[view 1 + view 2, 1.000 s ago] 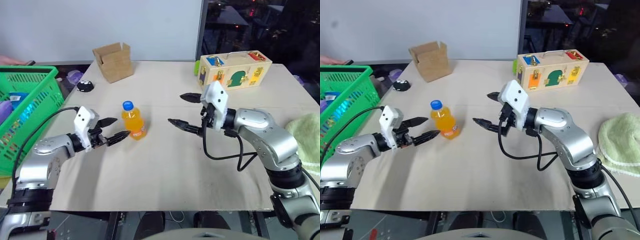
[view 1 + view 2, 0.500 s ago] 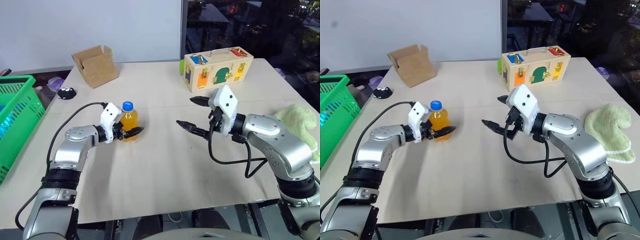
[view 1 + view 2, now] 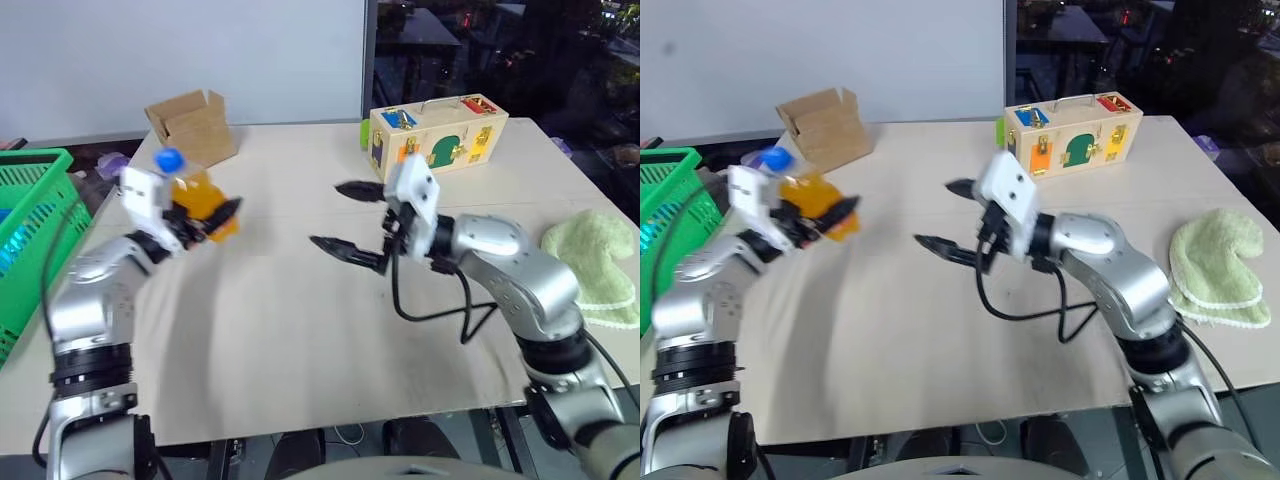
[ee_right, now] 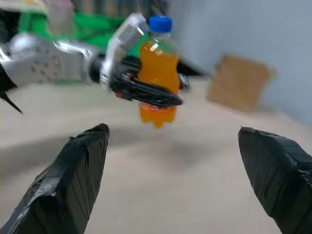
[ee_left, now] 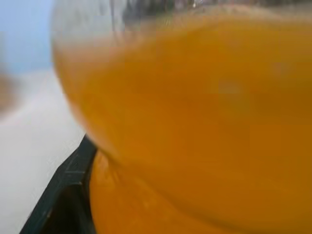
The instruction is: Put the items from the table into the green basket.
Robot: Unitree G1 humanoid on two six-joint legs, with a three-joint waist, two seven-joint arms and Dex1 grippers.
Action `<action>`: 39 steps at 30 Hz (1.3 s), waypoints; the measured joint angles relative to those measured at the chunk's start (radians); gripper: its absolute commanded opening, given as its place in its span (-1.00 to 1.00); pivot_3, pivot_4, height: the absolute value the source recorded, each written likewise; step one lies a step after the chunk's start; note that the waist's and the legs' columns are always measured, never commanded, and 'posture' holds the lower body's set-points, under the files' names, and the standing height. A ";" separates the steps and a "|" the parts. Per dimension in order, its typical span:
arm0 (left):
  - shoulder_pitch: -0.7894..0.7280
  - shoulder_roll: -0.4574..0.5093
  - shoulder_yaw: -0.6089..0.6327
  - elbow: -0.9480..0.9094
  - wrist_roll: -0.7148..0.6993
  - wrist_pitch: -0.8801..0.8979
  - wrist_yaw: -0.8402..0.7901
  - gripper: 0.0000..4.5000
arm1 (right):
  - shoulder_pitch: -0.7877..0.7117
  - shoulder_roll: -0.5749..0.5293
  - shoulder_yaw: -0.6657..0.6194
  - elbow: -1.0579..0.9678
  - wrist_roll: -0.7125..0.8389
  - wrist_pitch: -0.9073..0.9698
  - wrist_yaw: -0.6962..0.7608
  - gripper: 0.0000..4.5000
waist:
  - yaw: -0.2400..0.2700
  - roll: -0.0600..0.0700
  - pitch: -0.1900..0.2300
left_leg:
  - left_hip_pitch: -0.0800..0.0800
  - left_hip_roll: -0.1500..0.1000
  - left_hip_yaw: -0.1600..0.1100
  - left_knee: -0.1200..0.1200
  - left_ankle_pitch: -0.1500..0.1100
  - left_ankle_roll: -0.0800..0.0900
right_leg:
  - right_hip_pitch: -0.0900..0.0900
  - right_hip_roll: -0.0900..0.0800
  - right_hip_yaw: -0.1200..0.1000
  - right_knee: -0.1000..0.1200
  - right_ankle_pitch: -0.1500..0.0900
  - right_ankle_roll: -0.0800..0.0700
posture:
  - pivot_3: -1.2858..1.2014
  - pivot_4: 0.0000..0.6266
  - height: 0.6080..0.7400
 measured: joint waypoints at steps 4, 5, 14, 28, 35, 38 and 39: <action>-0.096 0.087 0.137 0.063 0.004 -0.016 0.134 0.37 | -0.100 0.093 0.013 0.071 0.026 -0.051 0.039 1.00 | 0.031 -0.001 -0.001 | 0.000 -0.001 -0.001 -0.001 0.000 0.000 | 0.000 -0.001 -0.002 -0.001 0.000 0.000 | 0.14 -1.00 1.00; -0.112 0.123 0.165 0.103 0.016 -0.039 0.159 0.37 | -0.114 0.103 0.014 0.084 0.033 -0.061 0.051 1.00 | 0.040 -0.001 -0.001 | 0.000 -0.001 -0.001 -0.001 0.000 0.000 | 0.000 -0.001 -0.002 -0.001 0.000 0.000 | 0.15 -1.00 1.00; -0.105 0.279 0.248 0.302 0.114 -0.180 0.212 0.37 | -0.132 0.123 0.021 0.139 0.041 -0.091 0.107 1.00 | 0.112 -0.002 -0.001 | -0.001 -0.001 -0.001 -0.002 0.000 -0.001 | 0.000 -0.001 -0.005 -0.001 0.000 0.000 | 0.17 -1.00 1.00; -0.052 0.339 0.256 0.568 0.187 -0.334 0.207 0.37 | -0.131 0.105 0.026 0.136 0.041 -0.091 0.133 1.00 | 0.129 -0.005 -0.003 | 0.000 -0.001 -0.004 -0.002 0.002 -0.004 | 0.002 0.000 -0.007 -0.001 0.000 -0.001 | 0.17 -1.00 1.00; -0.089 0.372 0.206 0.728 0.203 -0.416 0.127 0.37 | -0.130 0.103 0.034 0.136 0.034 -0.091 0.135 1.00 | 0.129 -0.005 -0.003 | 0.000 -0.001 -0.004 -0.002 0.002 -0.004 | 0.002 0.000 -0.008 -0.001 0.000 -0.001 | 0.17 -1.00 1.00; -0.080 0.382 0.186 0.816 0.245 -0.479 0.173 0.37 | -0.124 0.096 0.035 0.136 0.031 -0.091 0.135 1.00 | 0.126 -0.006 -0.003 | 0.000 -0.001 -0.004 -0.002 0.002 -0.004 | 0.002 0.000 -0.008 -0.001 0.000 -0.001 | 0.17 -1.00 1.00; -0.080 0.390 0.182 0.843 0.257 -0.492 0.191 0.37 | -0.121 0.092 0.035 0.136 0.029 -0.091 0.135 1.00 | 0.125 -0.006 -0.003 | 0.000 -0.001 -0.004 -0.002 0.002 -0.004 | 0.002 0.000 -0.008 -0.001 0.000 -0.001 | 0.17 -1.00 1.00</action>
